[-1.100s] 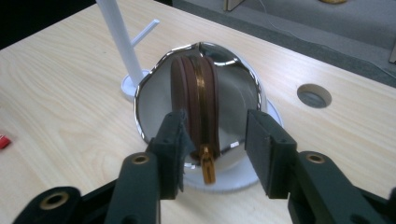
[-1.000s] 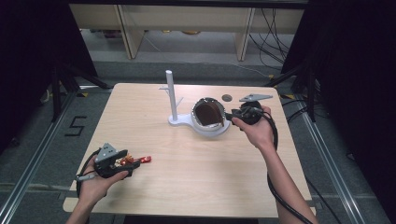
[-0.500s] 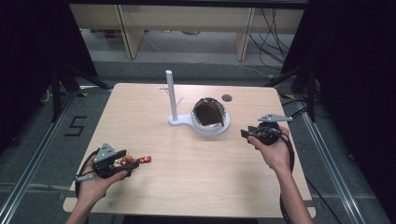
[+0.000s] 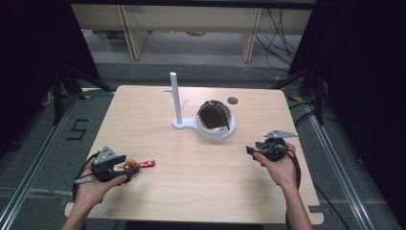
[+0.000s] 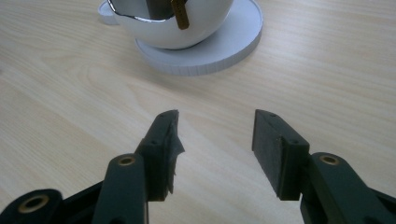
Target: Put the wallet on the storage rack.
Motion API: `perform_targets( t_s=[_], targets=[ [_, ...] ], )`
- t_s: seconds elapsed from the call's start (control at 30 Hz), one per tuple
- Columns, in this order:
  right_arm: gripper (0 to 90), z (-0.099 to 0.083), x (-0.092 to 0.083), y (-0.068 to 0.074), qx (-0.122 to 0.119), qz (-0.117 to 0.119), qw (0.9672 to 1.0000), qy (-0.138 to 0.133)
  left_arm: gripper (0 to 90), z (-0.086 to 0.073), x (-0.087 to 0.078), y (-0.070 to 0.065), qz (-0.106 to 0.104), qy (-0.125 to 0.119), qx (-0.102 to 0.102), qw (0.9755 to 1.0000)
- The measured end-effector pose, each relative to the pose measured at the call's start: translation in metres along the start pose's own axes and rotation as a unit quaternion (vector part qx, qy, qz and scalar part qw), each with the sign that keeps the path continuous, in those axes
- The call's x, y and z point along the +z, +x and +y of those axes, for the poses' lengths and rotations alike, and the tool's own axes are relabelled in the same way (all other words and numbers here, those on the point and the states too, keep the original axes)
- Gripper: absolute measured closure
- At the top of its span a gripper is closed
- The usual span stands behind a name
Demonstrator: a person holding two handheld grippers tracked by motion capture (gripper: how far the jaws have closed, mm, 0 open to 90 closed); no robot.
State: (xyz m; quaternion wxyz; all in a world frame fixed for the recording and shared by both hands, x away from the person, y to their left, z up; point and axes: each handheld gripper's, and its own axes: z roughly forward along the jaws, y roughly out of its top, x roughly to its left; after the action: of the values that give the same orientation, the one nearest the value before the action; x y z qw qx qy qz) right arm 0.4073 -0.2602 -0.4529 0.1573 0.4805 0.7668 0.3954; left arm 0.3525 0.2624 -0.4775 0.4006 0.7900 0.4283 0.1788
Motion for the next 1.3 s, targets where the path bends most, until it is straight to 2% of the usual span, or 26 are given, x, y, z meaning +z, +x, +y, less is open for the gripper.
perform_targets(
  t_s=[0.13, 0.17, 0.23, 0.27, 0.3, 0.47, 0.53, 0.63, 0.7, 0.73, 0.77, 0.8, 0.83, 0.9, 0.97, 1.03, 1.1, 1.17, 1.27, 1.3],
  targets=[
    [50.4, -0.010, 0.000, 0.003, 0.009, -0.003, 1.0000, 0.003, 29.7, 0.001, -0.002, 0.005, -0.004, 0.026, 0.005, 0.9996],
    [50.2, -0.012, 0.001, 0.002, 0.008, -0.002, 1.0000, 0.002, 29.7, 0.002, -0.003, 0.009, -0.003, 0.049, 0.016, 0.9987],
    [50.0, -0.015, 0.001, 0.002, 0.010, -0.001, 0.9999, 0.007, 29.9, 0.003, -0.004, 0.011, -0.005, 0.068, 0.020, 0.9975],
    [49.9, -0.016, 0.001, 0.002, 0.014, 0.001, 0.9999, 0.008, 30.0, 0.003, -0.003, 0.012, -0.003, 0.067, 0.020, 0.9975],
    [49.8, -0.017, 0.001, 0.002, 0.015, 0.002, 0.9999, 0.005, 30.2, 0.004, -0.004, 0.013, -0.008, 0.092, 0.029, 0.9953],
    [49.3, -0.018, 0.003, 0.001, 0.013, 0.008, 0.9999, 0.007, 33.6, 0.000, 0.004, 0.009, -0.010, 0.110, 0.016, 0.9938],
    [49.1, -0.018, 0.005, 0.001, 0.015, 0.004, 0.9998, 0.008, 35.4, -0.002, 0.008, 0.007, 0.003, 0.110, 0.009, 0.9939],
    [48.8, -0.019, 0.006, 0.002, 0.019, 0.013, 0.9997, 0.006, 39.0, -0.004, 0.010, 0.007, 0.004, 0.128, 0.019, 0.9916],
    [48.6, -0.021, 0.006, 0.003, 0.018, 0.012, 0.9997, 0.005, 40.9, -0.005, 0.013, 0.005, 0.013, 0.125, 0.014, 0.9919],
    [48.5, -0.021, 0.006, 0.003, 0.018, 0.010, 0.9998, 0.008, 42.3, -0.004, 0.012, 0.006, 0.008, 0.134, 0.020, 0.9908],
    [48.4, -0.022, 0.007, 0.003, 0.020, 0.014, 0.9997, 0.005, 43.0, -0.005, 0.013, 0.005, 0.009, 0.133, 0.019, 0.9909],
    [48.4, -0.022, 0.007, 0.003, 0.022, 0.018, 0.9996, 0.009, 43.5, -0.006, 0.016, 0.004, 0.016, 0.121, 0.004, 0.9926],
    [48.4, -0.022, 0.006, 0.003, 0.024, 0.018, 0.9995, 0.008, 43.8, -0.006, 0.015, 0.005, 0.012, 0.131, 0.011, 0.9913],
    [48.3, -0.022, 0.006, 0.002, 0.022, 0.014, 0.9996, 0.003, 45.2, -0.006, 0.017, 0.005, 0.016, 0.132, 0.012, 0.9910],
    [48.3, -0.022, 0.006, 0.002, 0.023, 0.010, 0.9997, 0.005, 46.6, -0.006, 0.020, 0.003, 0.014, 0.130, -0.001, 0.9914],
    [48.2, -0.022, 0.006, 0.001, 0.024, 0.017, 0.9995, 0.004, 48.0, -0.004, 0.021, 0.005, 0.018, 0.151, 0.016, 0.9883],
    [48.2, -0.022, 0.006, 0.001, 0.026, 0.019, 0.9995, 0.005, 48.1, -0.003, 0.022, 0.004, 0.028, 0.164, 0.019, 0.9859],
    [48.2, -0.023, 0.006, 0.001, 0.026, 0.020, 0.9994, 0.006, 48.0, -0.001, 0.022, 0.005, 0.020, 0.179, 0.031, 0.9831],
    [48.1, -0.023, 0.006, 0.001, 0.027, 0.022, 0.9994, 0.005, 48.3, 0.001, 0.025, 0.004, 0.015, 0.194, 0.029, 0.9804],
    [48.2, -0.023, 0.006, 0.001, 0.027, 0.023, 0.9993, 0.005, 48.4, 0.001, 0.026, 0.004, 0.013, 0.195, 0.031, 0.9802]
  ],
)
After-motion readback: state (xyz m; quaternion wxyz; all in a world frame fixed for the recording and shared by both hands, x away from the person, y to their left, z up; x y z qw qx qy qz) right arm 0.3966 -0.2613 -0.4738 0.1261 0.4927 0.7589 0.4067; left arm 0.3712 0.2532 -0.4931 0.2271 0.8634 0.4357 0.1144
